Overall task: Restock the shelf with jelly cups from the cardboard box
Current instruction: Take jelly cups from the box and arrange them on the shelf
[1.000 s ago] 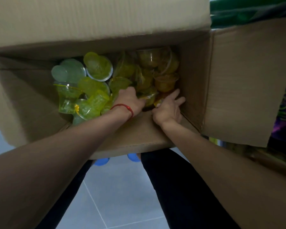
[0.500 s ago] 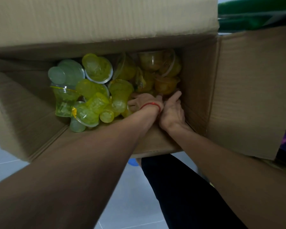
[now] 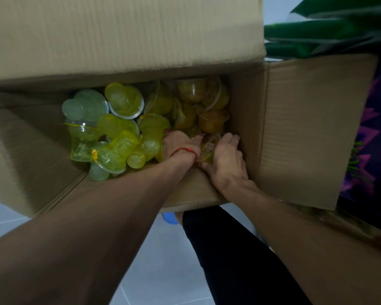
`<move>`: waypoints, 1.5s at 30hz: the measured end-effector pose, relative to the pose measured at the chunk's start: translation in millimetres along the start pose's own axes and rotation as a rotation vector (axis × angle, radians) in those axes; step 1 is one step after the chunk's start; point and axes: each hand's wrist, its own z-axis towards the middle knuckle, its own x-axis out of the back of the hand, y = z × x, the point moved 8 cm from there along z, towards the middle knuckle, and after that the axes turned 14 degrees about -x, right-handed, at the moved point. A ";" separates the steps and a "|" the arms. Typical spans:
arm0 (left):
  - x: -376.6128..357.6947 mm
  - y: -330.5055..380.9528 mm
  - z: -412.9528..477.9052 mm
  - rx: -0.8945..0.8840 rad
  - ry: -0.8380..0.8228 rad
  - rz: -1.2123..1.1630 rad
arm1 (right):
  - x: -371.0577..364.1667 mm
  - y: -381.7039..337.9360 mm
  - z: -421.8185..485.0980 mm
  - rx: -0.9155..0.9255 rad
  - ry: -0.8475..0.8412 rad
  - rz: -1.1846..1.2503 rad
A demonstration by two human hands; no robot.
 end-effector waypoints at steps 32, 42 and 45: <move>147.9 39.0 -109.3 -0.744 -0.018 0.447 | 37.0 57.7 -146.0 -0.239 -0.049 1.125; 209.6 42.0 -145.2 -1.032 -0.172 0.229 | 12.7 -9.6 -211.6 -0.127 -0.239 1.783; 227.0 38.0 -171.8 -1.089 -0.221 0.289 | 16.5 -20.6 -243.3 -0.051 -0.263 1.852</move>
